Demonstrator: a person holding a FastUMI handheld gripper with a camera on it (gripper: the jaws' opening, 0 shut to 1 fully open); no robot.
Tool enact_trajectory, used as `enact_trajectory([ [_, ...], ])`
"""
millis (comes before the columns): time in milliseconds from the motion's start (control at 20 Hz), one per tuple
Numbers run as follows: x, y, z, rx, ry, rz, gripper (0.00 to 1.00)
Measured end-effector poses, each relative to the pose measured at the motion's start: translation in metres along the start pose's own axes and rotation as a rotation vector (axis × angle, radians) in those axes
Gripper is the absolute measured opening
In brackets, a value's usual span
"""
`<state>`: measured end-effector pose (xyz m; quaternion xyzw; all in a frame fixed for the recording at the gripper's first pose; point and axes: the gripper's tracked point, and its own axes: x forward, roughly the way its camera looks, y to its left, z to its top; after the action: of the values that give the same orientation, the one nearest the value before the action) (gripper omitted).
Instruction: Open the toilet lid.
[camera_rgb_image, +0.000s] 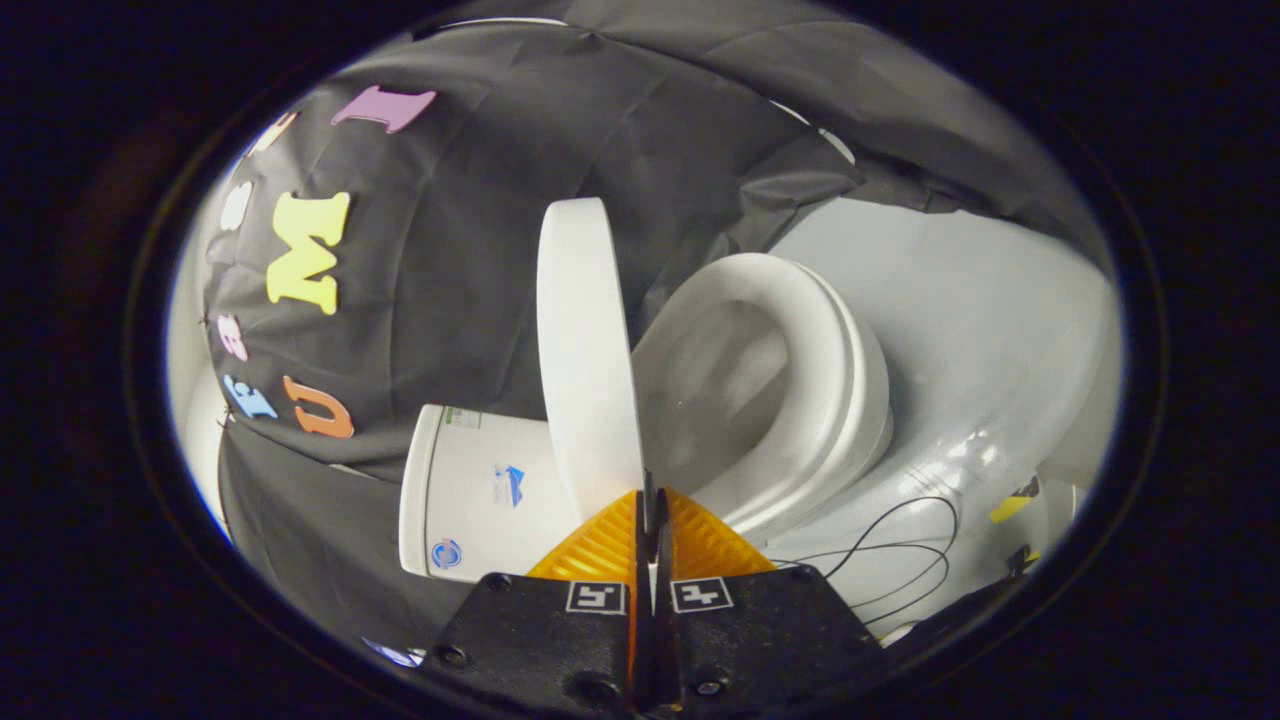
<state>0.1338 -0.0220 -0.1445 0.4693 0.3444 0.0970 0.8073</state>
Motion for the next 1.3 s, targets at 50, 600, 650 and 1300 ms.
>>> enact_trajectory([
  [50,-0.002,0.003,0.000,-0.011,-0.004,-0.006,0.04],
  [600,-0.007,0.053,-0.014,-0.113,-0.044,-0.057,0.04],
  [650,-0.008,0.054,-0.015,-0.130,-0.048,-0.061,0.04],
  [1300,-0.011,0.115,-0.037,-0.295,-0.079,-0.134,0.06],
])
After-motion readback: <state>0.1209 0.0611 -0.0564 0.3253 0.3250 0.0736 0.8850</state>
